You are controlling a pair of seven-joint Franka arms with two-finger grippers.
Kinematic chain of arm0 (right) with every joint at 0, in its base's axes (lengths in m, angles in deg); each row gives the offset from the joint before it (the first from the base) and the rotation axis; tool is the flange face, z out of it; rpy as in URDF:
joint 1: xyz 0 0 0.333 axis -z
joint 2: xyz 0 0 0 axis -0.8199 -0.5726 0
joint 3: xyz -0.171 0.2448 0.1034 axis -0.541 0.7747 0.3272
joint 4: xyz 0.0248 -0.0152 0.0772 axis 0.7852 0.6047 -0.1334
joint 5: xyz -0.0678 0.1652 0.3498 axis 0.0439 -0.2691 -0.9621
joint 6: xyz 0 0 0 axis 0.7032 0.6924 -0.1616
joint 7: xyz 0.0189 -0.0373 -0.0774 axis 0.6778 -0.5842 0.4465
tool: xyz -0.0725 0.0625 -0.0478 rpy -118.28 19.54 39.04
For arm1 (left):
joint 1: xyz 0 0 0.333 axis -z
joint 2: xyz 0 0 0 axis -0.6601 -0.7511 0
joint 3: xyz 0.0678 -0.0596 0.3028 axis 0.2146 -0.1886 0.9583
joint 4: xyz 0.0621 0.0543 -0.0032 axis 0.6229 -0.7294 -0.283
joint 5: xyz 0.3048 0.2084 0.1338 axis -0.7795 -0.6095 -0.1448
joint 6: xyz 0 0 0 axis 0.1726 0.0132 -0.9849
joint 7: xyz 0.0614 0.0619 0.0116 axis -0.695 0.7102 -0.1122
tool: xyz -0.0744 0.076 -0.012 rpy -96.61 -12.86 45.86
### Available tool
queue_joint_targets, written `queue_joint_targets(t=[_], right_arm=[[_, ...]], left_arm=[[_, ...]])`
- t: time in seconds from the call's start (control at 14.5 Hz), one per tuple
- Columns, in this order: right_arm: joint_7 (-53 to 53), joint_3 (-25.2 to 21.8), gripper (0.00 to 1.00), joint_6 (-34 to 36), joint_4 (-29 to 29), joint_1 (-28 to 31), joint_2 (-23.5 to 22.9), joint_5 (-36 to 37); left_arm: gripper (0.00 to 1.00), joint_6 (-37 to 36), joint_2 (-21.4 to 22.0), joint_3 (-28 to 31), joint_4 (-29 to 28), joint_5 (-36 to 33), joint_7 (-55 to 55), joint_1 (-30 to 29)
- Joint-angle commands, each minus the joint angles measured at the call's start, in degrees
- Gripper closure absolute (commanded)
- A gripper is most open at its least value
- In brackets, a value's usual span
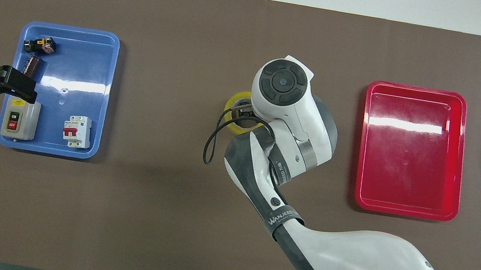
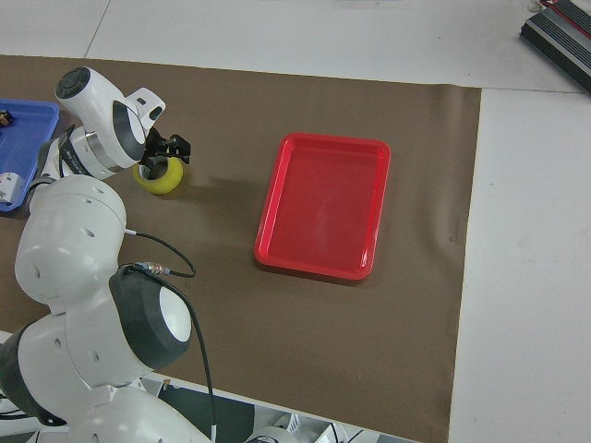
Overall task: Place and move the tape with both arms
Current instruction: 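Grasp the yellow tape roll with the right gripper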
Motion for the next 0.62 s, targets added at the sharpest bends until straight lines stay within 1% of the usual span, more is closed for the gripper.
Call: queue_joint_targets(t=[0.0,0.14,0.28,0.41,0.48,0.55], right_arm=[[1.25,0.26,0.00,-6.08,5.88,0.78,2.24,-0.69],[1.08,0.35,0.00,-7.42,7.64,0.79,2.16,-2.00],[0.90,0.35,0.00,-7.87,7.91,0.61,1.72,-2.01],[0.73,0.35,0.12,-9.44,8.97,0.35,1.37,-2.01],[0.64,0.35,0.35,-9.70,8.88,0.43,0.84,-2.01],[0.64,0.35,0.89,-8.75,8.44,0.70,0.93,-1.92]], left_arm=[[0.00,-0.93,-1.97,0.32,1.85,1.32,0.96,-0.19],[0.00,-0.50,-1.18,0.50,1.68,1.23,0.78,0.07],[0.00,0.03,-1.09,0.59,1.85,1.23,0.61,0.08],[0.00,-0.76,-0.65,-0.03,1.51,1.23,0.43,-0.97],[0.00,-1.03,-0.48,-0.20,1.50,1.14,0.60,-1.68],[0.00,-0.94,-0.30,-0.99,1.16,1.14,0.69,-2.73]])
